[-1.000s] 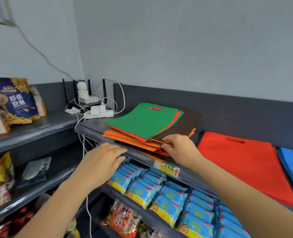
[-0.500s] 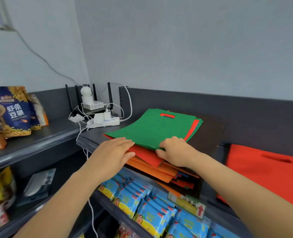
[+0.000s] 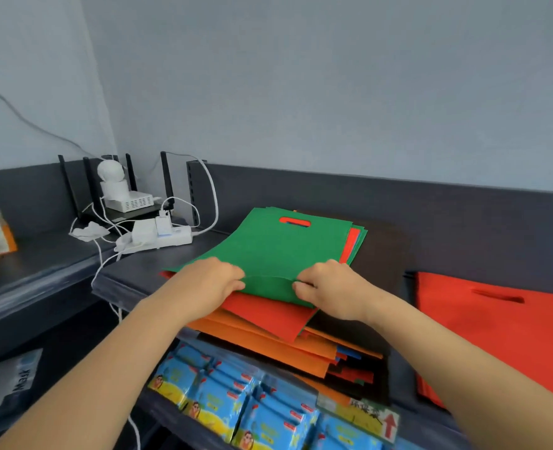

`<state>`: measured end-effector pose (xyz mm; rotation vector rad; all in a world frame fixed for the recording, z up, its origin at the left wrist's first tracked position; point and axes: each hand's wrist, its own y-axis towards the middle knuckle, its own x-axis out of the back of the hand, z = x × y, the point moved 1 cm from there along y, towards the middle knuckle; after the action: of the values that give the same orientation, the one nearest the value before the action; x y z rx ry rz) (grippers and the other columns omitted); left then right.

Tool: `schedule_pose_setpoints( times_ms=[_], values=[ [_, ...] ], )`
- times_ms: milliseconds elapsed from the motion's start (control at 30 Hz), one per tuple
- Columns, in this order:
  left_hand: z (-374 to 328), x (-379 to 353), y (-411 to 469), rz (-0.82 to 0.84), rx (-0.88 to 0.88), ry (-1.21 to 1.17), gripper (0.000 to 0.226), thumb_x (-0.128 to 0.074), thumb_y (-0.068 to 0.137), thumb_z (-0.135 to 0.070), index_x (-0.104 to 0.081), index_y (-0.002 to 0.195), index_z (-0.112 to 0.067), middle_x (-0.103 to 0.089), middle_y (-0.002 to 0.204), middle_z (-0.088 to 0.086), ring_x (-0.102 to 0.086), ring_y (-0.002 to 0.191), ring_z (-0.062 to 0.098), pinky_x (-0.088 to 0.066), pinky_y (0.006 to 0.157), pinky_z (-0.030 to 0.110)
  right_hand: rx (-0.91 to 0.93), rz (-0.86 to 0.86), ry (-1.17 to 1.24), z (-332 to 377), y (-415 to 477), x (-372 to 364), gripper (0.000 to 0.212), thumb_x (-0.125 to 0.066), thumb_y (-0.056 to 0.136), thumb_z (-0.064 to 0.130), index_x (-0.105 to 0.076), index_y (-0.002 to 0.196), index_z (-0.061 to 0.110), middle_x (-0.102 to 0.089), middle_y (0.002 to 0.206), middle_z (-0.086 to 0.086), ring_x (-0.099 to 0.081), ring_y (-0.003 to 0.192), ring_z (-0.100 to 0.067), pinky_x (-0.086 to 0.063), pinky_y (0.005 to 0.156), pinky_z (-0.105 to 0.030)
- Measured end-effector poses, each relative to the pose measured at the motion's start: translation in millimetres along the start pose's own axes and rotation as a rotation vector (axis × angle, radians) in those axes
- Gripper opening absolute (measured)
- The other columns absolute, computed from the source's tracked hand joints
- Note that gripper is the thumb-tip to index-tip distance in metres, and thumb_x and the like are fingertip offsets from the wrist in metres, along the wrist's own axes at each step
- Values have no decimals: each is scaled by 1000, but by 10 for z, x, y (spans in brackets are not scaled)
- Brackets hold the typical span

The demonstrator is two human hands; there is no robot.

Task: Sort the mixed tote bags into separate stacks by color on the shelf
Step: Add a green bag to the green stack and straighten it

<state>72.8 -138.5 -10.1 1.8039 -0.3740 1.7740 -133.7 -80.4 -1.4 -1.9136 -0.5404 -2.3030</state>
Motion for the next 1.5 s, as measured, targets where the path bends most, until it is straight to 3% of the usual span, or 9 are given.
schedule_pose_setpoints(
  times_ms=[133, 233, 300, 367, 567, 667, 867, 1033, 1500],
  values=[
    [60, 7, 14, -108, -67, 66, 31, -39, 98, -40, -44, 75, -20, -47, 65, -4, -52, 67, 19, -38, 60, 33, -197, 27, 207, 42, -157, -58, 51, -38, 96, 50, -33, 57, 17, -36, 57, 2, -37, 59, -17, -31, 62, -32],
    [15, 27, 3, -236, -161, 135, 27, -35, 98, -45, -51, 89, -25, -61, 77, -1, -63, 82, 25, -33, 57, 31, -467, -134, 890, 8, -337, -89, 46, -35, 94, 54, -62, 91, 18, -56, 83, 2, -54, 80, -8, -46, 76, -27],
    [-87, 15, -4, -401, -326, 111, 30, -38, 95, -45, -61, 87, -27, -67, 72, -2, -66, 70, 26, -37, 50, 30, -729, -305, 1188, -82, -443, -71, 49, -42, 94, 50, -56, 118, 10, -59, 108, -5, -59, 99, -19, -51, 79, -26],
    [-256, -7, -17, -502, -459, 81, 36, -36, 86, -45, -66, 74, -28, -64, 56, -5, -63, 50, 24, -40, 39, 27, -906, -348, 1268, -147, -592, -36, 39, -55, 92, 36, -52, 117, 7, -58, 110, -14, -63, 91, -24, -54, 68, -26],
    [-760, -168, -63, -525, -647, 48, 25, -49, 78, -43, -69, 67, -31, -60, 51, -12, -59, 43, 16, -42, 38, 24, -998, -323, 1114, -96, -1091, 32, 18, -64, 80, -9, -63, 98, -5, -68, 84, -13, -65, 61, -15, -58, 55, -24],
    [-944, -175, -53, -528, -711, -76, 5, -69, 69, -36, -71, 71, -33, -64, 56, -13, -62, 45, 17, -48, 38, 28, -1059, -447, 949, -132, -1323, 32, 34, -65, 79, -9, -59, 111, 2, -65, 84, -13, -65, 63, -20, -59, 59, -32],
    [-1381, -140, -26, -468, -738, -144, 34, -91, 48, -21, -72, 73, -35, -66, 61, -16, -64, 47, 15, -46, 37, 25, -1146, -629, 386, -441, -2101, 175, 29, -69, 79, 5, -64, 107, 10, -57, 86, -3, -60, 79, -20, -57, 71, -33],
    [-2017, -75, -80, -455, -808, -217, 16, -71, 64, -24, -70, 75, -36, -67, 67, -19, -66, 53, 12, -48, 38, 26, -1185, -680, 265, -657, -2855, 263, 26, -64, 86, 11, -59, 111, 10, -60, 102, -3, -53, 87, -16, -40, 72, -23],
    [-4994, 149, -587, -400, -972, -141, 58, -51, 46, -2, -73, 87, -37, -70, 82, -22, -67, 66, 3, -45, 40, 18, -1256, -858, 151, -1572, -5627, 957, 17, -61, 88, 7, -63, 105, 7, -59, 90, 0, -53, 80, -13, -39, 67, -19]
  ],
)
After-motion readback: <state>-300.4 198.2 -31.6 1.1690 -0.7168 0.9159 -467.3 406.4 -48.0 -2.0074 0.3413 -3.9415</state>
